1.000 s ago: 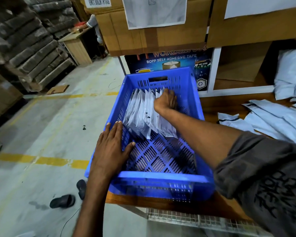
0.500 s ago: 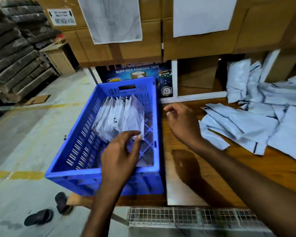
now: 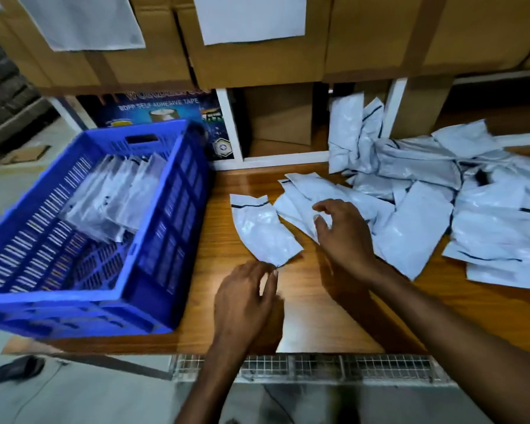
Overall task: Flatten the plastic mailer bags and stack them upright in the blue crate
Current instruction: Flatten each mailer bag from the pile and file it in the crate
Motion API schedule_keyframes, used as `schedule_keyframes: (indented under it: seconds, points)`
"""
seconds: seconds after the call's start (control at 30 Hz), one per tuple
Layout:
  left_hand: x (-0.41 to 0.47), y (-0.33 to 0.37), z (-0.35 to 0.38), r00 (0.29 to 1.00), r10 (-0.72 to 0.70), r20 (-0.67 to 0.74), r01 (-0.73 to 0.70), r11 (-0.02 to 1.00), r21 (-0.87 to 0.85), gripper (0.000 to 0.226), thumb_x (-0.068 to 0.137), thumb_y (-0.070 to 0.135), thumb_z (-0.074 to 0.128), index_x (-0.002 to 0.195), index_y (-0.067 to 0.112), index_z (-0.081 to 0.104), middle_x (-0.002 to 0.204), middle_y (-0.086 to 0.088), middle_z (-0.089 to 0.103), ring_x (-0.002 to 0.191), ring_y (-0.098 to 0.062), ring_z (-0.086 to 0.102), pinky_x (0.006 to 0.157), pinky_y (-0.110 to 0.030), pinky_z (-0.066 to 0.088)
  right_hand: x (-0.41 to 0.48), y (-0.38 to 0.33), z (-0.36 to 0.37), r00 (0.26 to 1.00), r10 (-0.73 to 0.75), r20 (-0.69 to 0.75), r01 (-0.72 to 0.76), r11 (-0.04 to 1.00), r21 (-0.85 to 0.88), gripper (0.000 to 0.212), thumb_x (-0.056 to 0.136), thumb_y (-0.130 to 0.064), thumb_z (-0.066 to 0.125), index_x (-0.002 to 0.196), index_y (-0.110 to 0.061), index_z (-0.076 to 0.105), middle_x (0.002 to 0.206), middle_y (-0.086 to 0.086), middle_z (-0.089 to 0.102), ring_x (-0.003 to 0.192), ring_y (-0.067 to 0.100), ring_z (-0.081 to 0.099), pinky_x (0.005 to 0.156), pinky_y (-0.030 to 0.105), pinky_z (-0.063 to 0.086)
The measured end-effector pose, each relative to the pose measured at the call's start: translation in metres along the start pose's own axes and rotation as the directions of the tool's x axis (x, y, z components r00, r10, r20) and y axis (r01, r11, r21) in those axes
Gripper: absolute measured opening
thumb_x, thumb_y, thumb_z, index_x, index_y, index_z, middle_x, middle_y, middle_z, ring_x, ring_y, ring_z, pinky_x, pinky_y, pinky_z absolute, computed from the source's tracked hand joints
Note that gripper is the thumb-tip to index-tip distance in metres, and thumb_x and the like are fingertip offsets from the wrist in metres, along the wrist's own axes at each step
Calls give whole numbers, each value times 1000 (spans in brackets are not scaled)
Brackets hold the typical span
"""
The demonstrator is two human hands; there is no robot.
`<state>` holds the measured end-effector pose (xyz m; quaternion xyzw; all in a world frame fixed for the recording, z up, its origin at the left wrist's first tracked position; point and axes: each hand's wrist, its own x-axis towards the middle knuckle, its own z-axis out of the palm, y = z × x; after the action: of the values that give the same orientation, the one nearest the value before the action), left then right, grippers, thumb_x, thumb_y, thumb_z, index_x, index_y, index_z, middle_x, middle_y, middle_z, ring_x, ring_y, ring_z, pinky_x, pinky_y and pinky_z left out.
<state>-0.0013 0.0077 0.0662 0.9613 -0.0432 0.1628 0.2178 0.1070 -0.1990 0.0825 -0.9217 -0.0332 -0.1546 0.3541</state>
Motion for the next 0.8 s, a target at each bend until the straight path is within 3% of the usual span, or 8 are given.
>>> schedule_keyframes:
  seconds: [0.13,0.23,0.4,0.5,0.57,0.63,0.73,0.8]
  points:
    - [-15,-21,43,993,-96,63,93,995,44,22,98,35,57,113,25,69,117,4,70,102,-22,64,83,-36,50,16,-3,18,981,-113,157,113,994,9,31,98,-40,59,123,-22,64,124,0,64,118,21,54,94,35,45]
    - [-21,-60,50,975,-218,30,211,965,157,43,102,46,46,130,19,65,137,-2,62,122,-26,58,101,-42,48,20,-22,59,913,-207,353,224,975,-6,46,99,-47,55,135,-18,56,136,7,58,127,27,50,102,40,45]
    - [-23,-90,45,917,-399,0,388,891,236,66,104,56,28,155,17,44,163,-5,39,151,-26,31,121,-43,27,19,-43,130,868,-65,492,229,932,-281,81,97,-67,37,159,-19,19,165,18,19,150,39,19,120,52,20]
    - [-22,-91,51,921,-387,-43,386,890,243,59,107,51,31,154,18,45,162,-4,39,151,-24,31,122,-44,29,7,-43,150,870,-106,481,268,921,-282,67,102,-56,36,158,-21,23,164,16,21,150,36,16,120,55,15]
    - [-22,-94,51,922,-385,-47,385,896,222,54,109,47,36,154,19,45,162,-3,39,151,-24,31,122,-45,30,0,-43,152,887,-191,421,315,916,-248,51,103,-38,46,150,-22,38,155,12,37,141,32,30,114,50,26]
    - [-23,-98,51,929,-365,-60,370,913,171,49,110,40,38,152,18,48,161,-3,42,150,-24,32,121,-44,31,-4,-44,146,890,-255,379,344,920,-189,51,93,-15,59,142,-22,48,143,8,49,128,29,41,105,44,37]
    - [-27,-101,45,929,-349,-120,339,935,-100,40,107,22,41,140,12,61,151,-5,54,145,-25,42,120,-38,33,-14,-50,122,894,-378,240,405,911,-77,59,79,3,63,132,-22,57,127,3,56,112,25,47,89,42,46]
    - [-30,-105,42,909,-395,-134,340,888,-310,34,103,6,46,128,10,69,139,-6,64,137,-25,51,117,-36,37,-30,-52,97,881,-458,119,461,888,6,47,84,3,64,126,-20,61,121,1,57,107,24,50,85,40,46]
